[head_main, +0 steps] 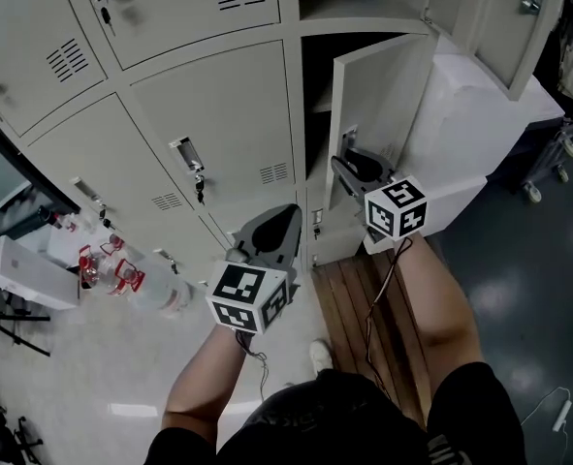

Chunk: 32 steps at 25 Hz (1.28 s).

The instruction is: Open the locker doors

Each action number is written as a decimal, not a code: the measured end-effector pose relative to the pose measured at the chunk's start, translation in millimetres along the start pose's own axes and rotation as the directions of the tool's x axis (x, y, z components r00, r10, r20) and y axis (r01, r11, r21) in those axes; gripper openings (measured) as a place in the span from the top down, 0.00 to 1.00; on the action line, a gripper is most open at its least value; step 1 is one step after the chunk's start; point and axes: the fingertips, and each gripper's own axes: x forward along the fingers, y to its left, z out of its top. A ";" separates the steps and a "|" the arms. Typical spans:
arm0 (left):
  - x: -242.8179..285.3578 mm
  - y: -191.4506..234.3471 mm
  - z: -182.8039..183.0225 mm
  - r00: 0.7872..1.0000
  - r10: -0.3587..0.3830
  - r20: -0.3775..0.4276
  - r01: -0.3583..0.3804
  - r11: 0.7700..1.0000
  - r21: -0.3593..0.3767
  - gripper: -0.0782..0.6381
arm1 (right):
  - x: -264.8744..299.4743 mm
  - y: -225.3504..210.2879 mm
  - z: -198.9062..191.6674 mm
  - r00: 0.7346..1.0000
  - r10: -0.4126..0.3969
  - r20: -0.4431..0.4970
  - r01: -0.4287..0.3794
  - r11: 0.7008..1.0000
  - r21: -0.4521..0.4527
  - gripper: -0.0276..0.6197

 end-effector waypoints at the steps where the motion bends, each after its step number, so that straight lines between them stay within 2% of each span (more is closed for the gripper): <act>1: 0.9 -3.1 -0.5 1.000 -0.008 -0.002 0.008 1.000 0.002 0.89 | -5.8 0.6 -0.5 1.000 0.022 0.003 -0.022 1.000 0.002 0.79; 8: 10.2 -22.4 -0.6 0.998 -0.058 -0.004 0.058 0.998 0.007 0.89 | -40.7 0.2 -3.2 0.993 0.116 -0.007 -0.116 0.993 0.008 0.79; 16: 19.5 -40.5 -2.3 0.994 -0.110 -0.013 0.111 0.994 0.015 0.89 | -70.9 -5.0 -6.4 0.992 0.127 -0.010 -0.127 0.992 0.017 0.79; 25: 20.2 -59.3 -1.5 0.986 -0.166 -0.018 0.166 0.986 0.024 0.89 | -115.2 -19.4 -10.5 1.000 0.021 0.012 -0.022 0.999 0.035 0.77; 31: 17.6 -76.4 -3.3 0.978 -0.209 -0.021 0.210 0.977 0.026 0.89 | -144.6 -30.3 -12.2 0.991 -0.133 0.030 0.132 0.990 0.050 0.77; 32: 17.4 -79.8 -3.9 0.976 -0.217 -0.022 0.217 0.976 0.026 0.89 | -147.8 -29.9 -11.2 0.987 -0.156 0.039 0.154 0.987 0.055 0.74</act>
